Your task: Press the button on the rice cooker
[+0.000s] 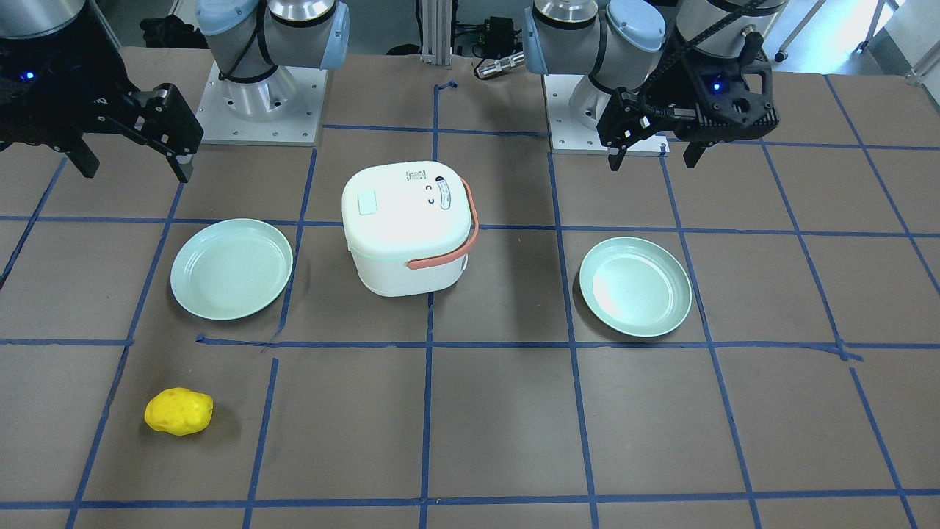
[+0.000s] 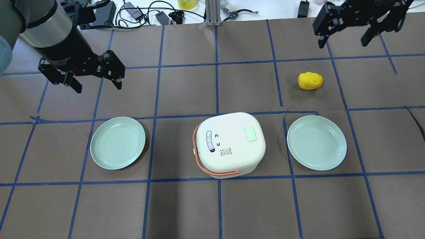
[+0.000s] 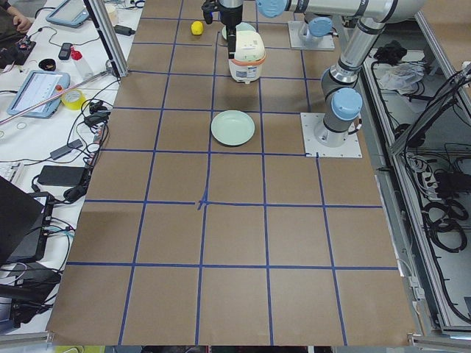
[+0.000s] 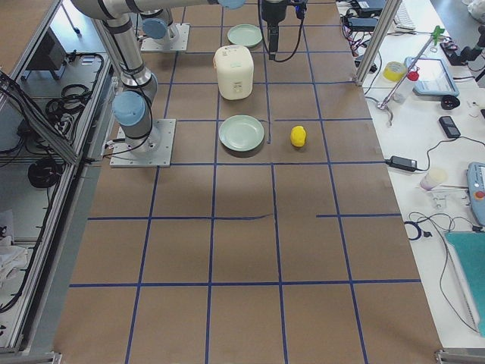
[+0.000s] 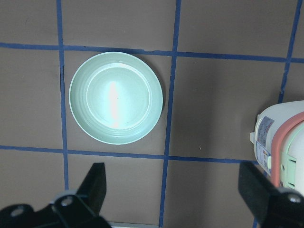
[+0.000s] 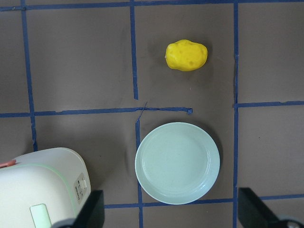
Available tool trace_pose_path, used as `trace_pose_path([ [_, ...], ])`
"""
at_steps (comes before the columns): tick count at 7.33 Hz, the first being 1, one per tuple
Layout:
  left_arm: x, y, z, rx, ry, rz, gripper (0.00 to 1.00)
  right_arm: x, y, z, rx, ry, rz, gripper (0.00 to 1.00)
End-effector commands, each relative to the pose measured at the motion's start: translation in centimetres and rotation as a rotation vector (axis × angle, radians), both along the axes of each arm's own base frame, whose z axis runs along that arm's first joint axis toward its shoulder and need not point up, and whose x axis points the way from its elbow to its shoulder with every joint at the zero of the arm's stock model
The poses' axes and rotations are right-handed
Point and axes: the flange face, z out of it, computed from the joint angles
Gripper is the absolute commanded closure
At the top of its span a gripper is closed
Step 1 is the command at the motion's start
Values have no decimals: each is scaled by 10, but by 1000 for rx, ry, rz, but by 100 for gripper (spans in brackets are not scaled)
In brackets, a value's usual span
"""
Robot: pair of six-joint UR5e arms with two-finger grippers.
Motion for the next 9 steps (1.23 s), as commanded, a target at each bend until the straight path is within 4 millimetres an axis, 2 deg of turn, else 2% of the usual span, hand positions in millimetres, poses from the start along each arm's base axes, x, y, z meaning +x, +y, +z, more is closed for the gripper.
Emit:
trace_pose_path([
  [1, 0, 0, 0, 0, 0, 0, 0, 2, 1, -5, 10, -5, 1, 0],
  [2, 0, 0, 0, 0, 0, 0, 0, 5, 4, -15, 29, -22, 3, 8],
  [3, 0, 0, 0, 0, 0, 0, 0, 27, 12, -22, 43, -25, 23, 28],
  [5, 0, 0, 0, 0, 0, 0, 0, 96, 32, -52, 91, -21, -25, 81],
  [6, 0, 0, 0, 0, 0, 0, 0, 120, 43, -73, 100, -17, -3, 93],
  [8, 0, 0, 0, 0, 0, 0, 0, 159, 62, -126, 55, -25, -43, 97],
  [9, 0, 0, 0, 0, 0, 0, 0, 162, 67, -149, 23, -34, -33, 95],
])
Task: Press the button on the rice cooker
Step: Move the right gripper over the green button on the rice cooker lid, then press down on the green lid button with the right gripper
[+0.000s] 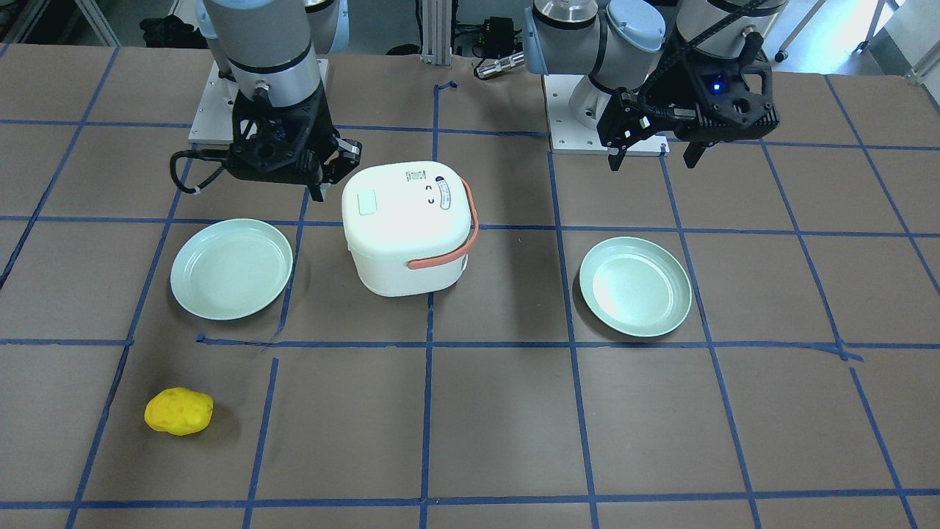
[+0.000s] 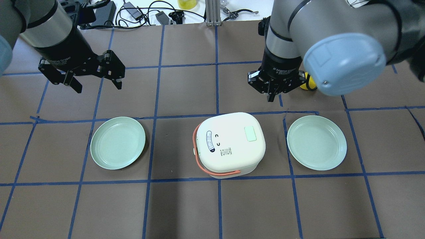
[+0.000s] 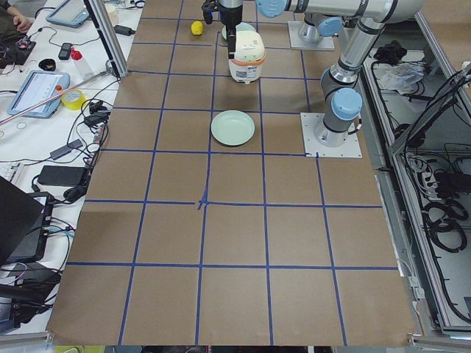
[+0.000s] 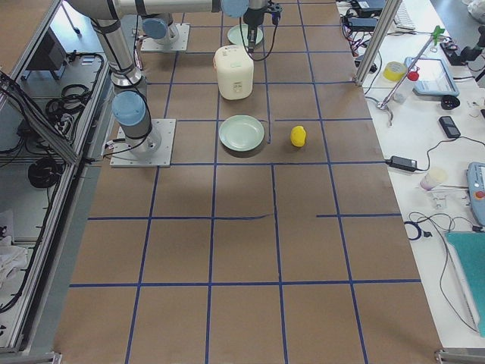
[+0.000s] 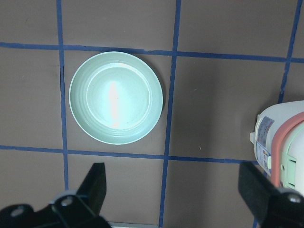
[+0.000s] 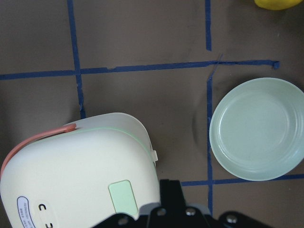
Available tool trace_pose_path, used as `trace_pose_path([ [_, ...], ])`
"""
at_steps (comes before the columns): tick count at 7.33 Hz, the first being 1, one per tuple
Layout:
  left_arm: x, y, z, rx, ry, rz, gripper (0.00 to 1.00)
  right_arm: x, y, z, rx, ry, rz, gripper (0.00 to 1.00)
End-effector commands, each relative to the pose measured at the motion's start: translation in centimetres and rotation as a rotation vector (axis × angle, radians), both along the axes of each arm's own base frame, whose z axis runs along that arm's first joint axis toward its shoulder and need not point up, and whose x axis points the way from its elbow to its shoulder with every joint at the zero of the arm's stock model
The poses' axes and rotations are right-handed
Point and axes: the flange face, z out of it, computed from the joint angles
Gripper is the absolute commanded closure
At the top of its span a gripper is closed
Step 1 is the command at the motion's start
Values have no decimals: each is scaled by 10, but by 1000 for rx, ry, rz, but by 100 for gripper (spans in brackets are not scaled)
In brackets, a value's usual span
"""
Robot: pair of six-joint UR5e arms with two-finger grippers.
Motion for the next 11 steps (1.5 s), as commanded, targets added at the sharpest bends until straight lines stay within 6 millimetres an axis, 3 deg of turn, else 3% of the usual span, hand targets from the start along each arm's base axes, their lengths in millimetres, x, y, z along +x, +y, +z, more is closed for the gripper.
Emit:
trace_pose_path([
  [1, 0, 0, 0, 0, 0, 1, 0, 11, 13, -45, -48, -12, 3, 96],
  [3, 0, 0, 0, 0, 0, 1, 0, 21, 26, -63, -17, -9, 28, 95],
  [10, 0, 0, 0, 0, 0, 1, 0, 27, 38, -78, 37, -24, 41, 91],
  [11, 0, 0, 0, 0, 0, 1, 0, 27, 38, -77, 35, -23, 39, 86],
])
